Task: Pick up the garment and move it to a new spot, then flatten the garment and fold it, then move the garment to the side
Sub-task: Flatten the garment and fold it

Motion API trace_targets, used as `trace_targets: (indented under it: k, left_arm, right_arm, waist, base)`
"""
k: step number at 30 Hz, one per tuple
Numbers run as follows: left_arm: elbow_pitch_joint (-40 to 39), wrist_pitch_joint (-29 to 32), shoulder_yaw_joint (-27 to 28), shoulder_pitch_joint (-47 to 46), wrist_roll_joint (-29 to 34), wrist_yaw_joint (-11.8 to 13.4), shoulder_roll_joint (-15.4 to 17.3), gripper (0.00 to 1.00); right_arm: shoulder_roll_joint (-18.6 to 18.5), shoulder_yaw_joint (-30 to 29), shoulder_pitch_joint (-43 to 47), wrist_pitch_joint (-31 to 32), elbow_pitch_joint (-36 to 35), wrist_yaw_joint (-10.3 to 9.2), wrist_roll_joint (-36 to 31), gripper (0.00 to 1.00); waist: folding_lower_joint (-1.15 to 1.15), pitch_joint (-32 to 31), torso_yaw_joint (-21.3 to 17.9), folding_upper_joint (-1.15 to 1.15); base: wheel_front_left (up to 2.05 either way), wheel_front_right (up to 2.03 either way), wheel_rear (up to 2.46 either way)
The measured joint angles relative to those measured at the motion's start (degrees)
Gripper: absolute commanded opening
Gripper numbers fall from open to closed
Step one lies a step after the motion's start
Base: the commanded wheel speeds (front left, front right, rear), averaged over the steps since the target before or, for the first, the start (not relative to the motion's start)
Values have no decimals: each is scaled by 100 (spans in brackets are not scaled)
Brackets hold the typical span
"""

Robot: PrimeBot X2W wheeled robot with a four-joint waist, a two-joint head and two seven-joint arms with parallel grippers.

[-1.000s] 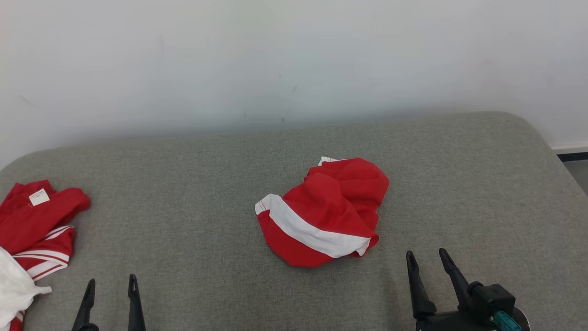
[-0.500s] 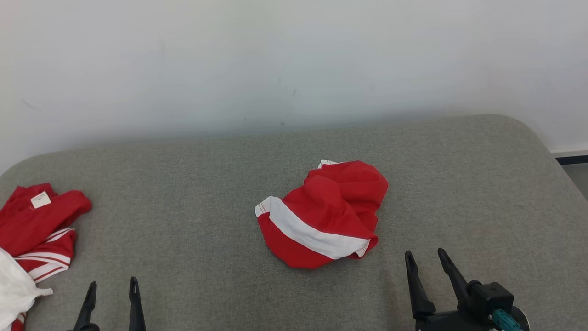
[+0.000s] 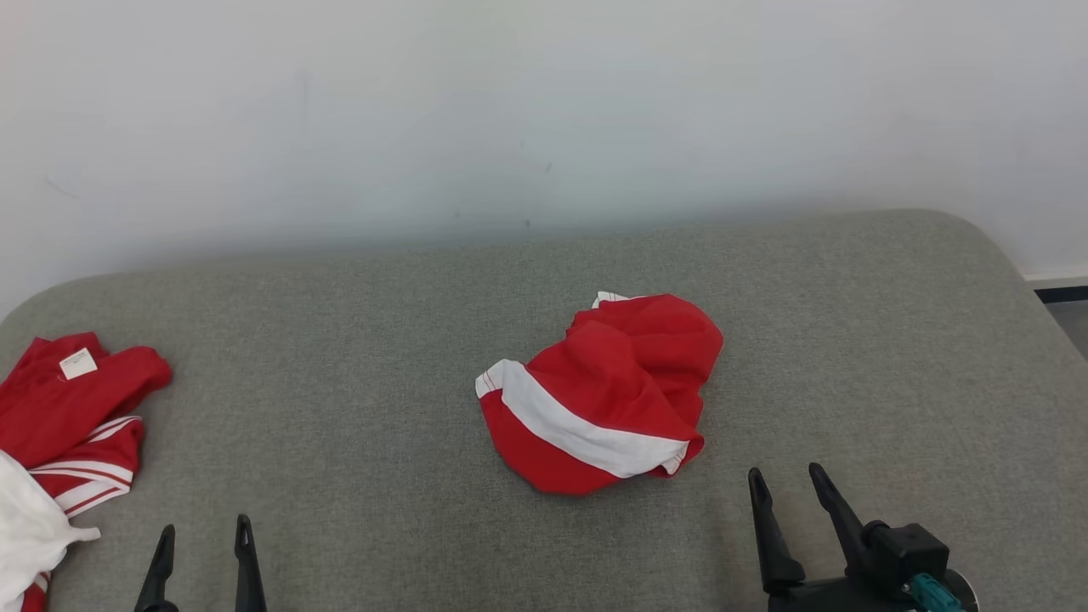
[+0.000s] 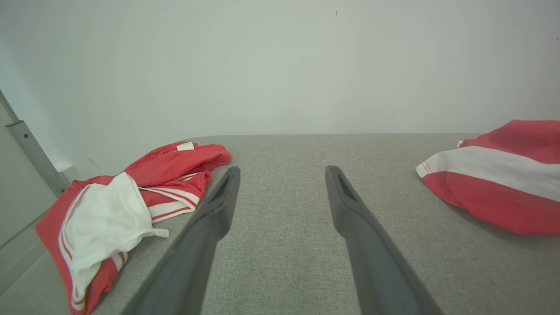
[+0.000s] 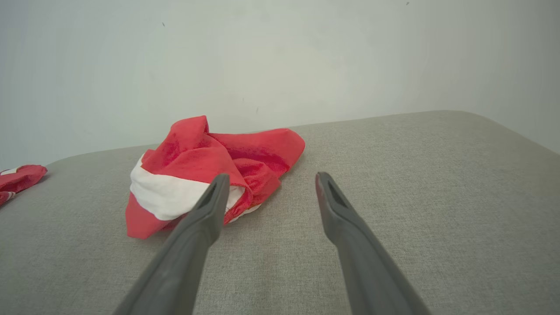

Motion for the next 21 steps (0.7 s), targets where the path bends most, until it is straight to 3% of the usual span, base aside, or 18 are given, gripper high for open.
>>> trace_targets:
  k: [11,21]
  left_arm:
    - [123,-78,-118,-118,-83,25,-94,100]
    - [330,-143,-331,-342,-83,-57,-200,100]
  right_arm:
    - [-16,265,-583,76,519,0,-78,100]
    - [-201,699,-1452,120,1595,1,-78,100]
  waist:
    - [0,112,173,0]
    - [0,251,545,0]
  base:
    - [0,0,0]
    - [0,0,0]
